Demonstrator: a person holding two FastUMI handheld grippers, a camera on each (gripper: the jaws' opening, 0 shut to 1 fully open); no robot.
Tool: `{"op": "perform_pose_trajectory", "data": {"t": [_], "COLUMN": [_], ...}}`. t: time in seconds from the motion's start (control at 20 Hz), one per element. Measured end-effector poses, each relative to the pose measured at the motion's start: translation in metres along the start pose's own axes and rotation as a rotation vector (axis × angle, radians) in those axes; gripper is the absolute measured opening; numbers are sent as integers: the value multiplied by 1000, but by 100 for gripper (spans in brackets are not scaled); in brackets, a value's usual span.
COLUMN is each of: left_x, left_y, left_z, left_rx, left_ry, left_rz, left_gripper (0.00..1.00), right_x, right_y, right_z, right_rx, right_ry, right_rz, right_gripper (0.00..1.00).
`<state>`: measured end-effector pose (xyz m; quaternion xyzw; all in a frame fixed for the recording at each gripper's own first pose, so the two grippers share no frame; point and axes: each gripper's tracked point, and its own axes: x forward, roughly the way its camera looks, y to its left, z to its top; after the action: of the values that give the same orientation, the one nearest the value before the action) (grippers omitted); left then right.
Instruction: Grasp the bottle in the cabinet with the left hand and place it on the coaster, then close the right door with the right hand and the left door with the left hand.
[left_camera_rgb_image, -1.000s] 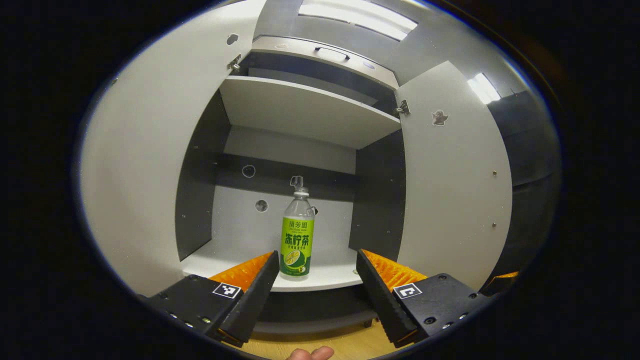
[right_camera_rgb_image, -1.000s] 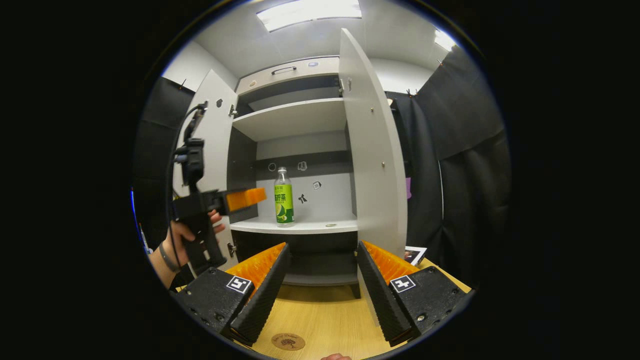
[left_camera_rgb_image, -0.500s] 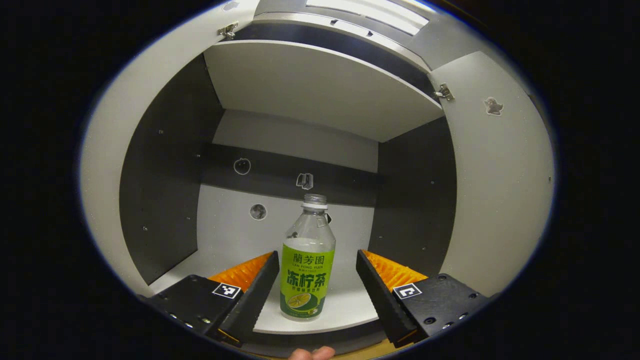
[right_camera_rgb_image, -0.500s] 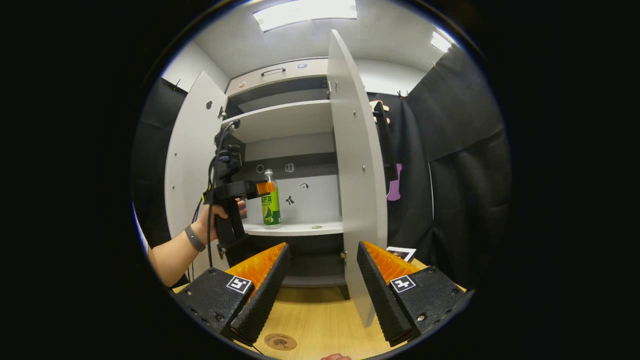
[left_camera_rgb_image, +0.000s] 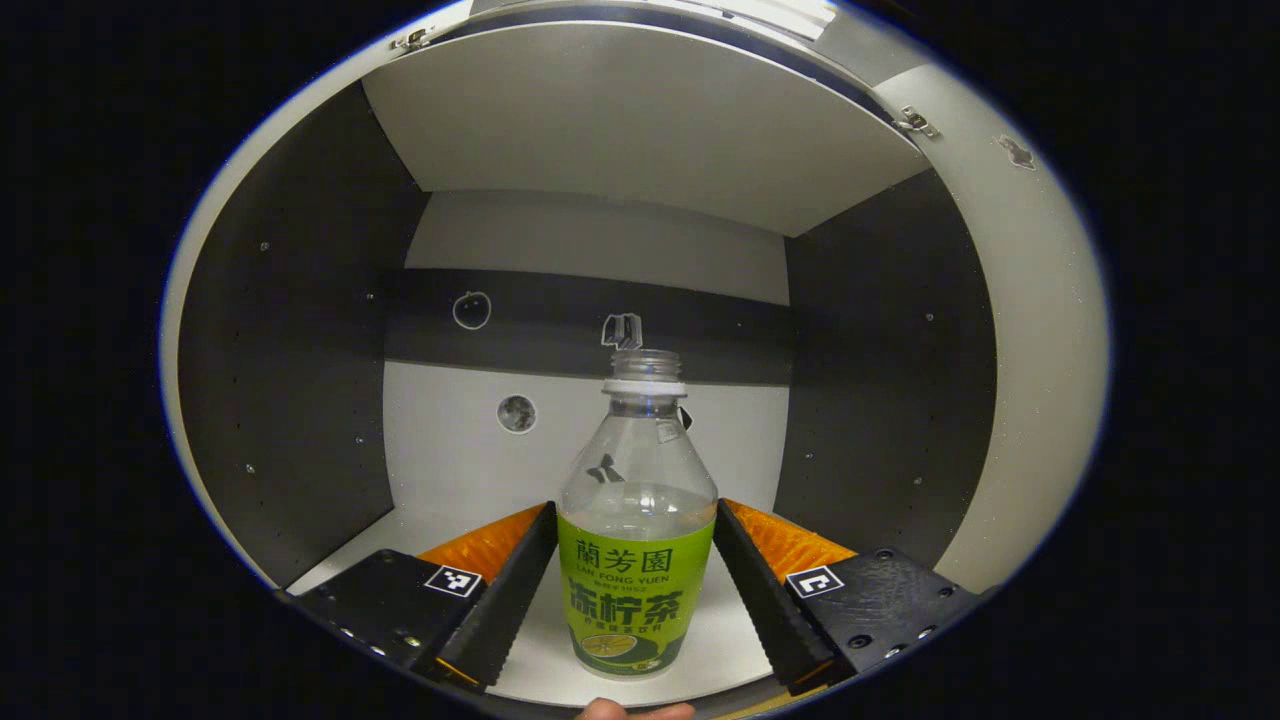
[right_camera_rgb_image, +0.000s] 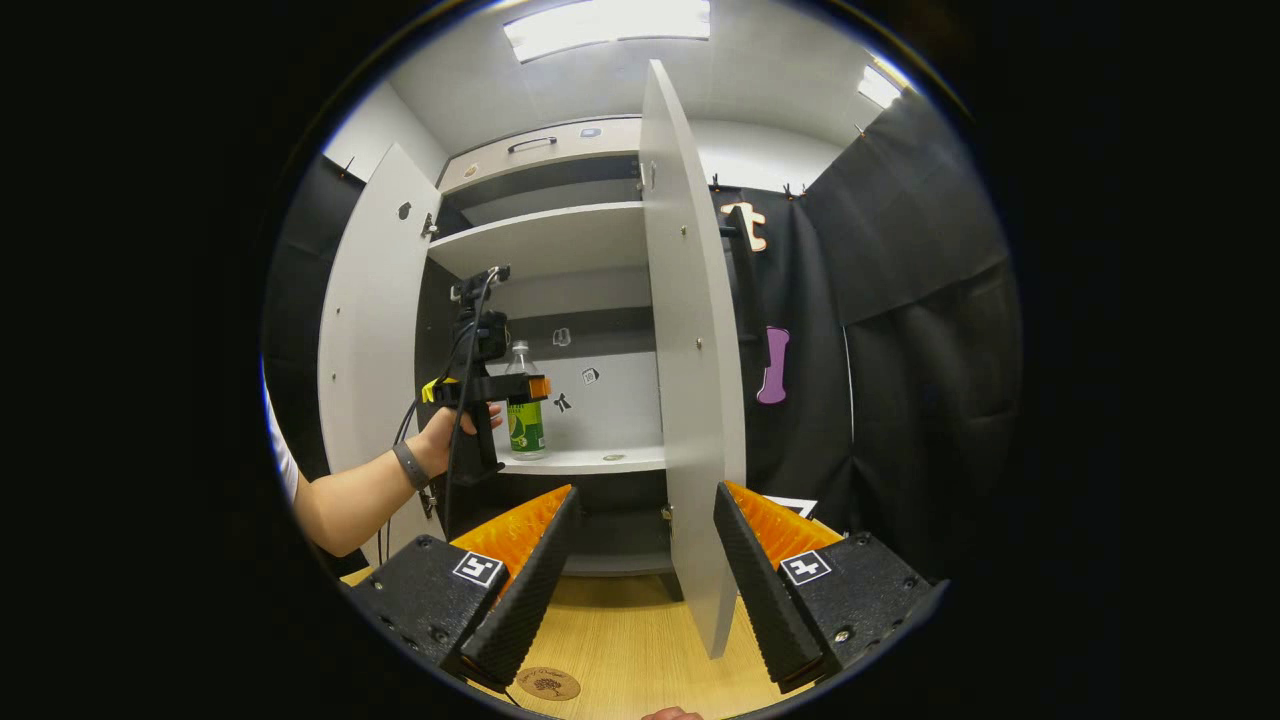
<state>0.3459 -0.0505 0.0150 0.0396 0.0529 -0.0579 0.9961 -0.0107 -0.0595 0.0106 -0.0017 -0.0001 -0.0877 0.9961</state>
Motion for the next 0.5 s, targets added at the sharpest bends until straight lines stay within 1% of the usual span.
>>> {"op": "perform_pose_trajectory", "data": {"t": [0.1, 0.15, 0.2, 0.3, 0.35, 0.4, 0.5], "left_x": [2, 2, 2, -1, -3, -5, -17], "left_y": [5, 8, 10, 10, 10, 10, 12], "left_z": [-3, -3, -1, 3, 6, 10, 14], "left_rx": [1, 1, 5, -4, -12, -16, -14], "left_ry": [0, -5, -11, -20, -28, -33, -34], "left_rz": [6, 12, 21, 12, 7, 4, 1], "left_gripper": [94, 91, 80, 76, 78, 72, 72], "right_x": [1, 2, 2, 4, 4, 4, 5], "right_y": [-1, -1, -2, 0, 1, 3, 6], "right_z": [-3, -4, -3, -4, -4, -4, -5], "right_rx": [-1, -2, -2, 0, 1, 1, -3], "right_ry": [6, 9, 10, 12, 13, 14, 17], "right_rz": [-2, -3, -2, 0, 3, 7, 17], "right_gripper": [83, 83, 83, 83, 83, 83, 83]}}
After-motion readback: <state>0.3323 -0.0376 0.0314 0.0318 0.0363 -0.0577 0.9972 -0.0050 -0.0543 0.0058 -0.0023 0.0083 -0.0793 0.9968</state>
